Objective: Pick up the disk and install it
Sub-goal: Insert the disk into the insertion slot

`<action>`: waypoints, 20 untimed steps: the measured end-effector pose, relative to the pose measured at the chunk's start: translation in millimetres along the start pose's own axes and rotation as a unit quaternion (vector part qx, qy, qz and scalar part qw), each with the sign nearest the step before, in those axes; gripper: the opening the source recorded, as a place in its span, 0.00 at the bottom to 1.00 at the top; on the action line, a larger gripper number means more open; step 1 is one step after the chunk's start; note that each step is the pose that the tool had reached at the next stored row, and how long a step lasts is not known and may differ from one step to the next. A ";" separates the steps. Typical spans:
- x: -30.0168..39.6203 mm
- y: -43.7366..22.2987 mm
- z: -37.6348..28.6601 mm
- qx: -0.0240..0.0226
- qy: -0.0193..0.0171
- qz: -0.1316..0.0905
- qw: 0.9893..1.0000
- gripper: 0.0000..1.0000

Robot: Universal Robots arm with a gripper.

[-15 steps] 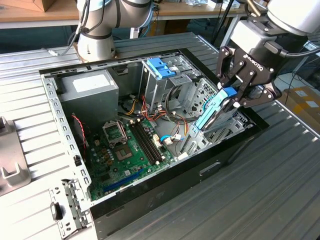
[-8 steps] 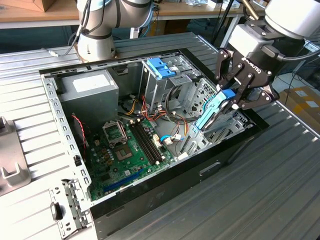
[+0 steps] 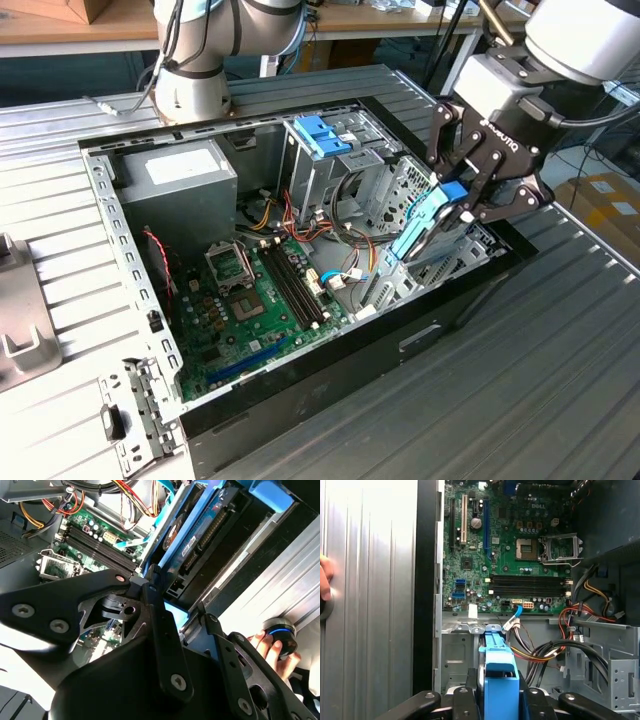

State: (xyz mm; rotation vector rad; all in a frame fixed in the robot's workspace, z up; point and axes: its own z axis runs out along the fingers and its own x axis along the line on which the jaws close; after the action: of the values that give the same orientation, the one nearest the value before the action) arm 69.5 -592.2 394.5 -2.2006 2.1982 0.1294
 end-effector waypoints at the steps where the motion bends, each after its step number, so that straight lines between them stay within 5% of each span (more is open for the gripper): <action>1: 0.1 0.0 1.1 0.000 0.000 0.000 1.000 0.37; 20: 1.1 -0.5 14.5 0.000 0.000 0.000 1.000 0.37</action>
State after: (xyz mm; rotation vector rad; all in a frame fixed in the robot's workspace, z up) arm 69.5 -592.2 380.0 -2.2005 2.1983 0.1295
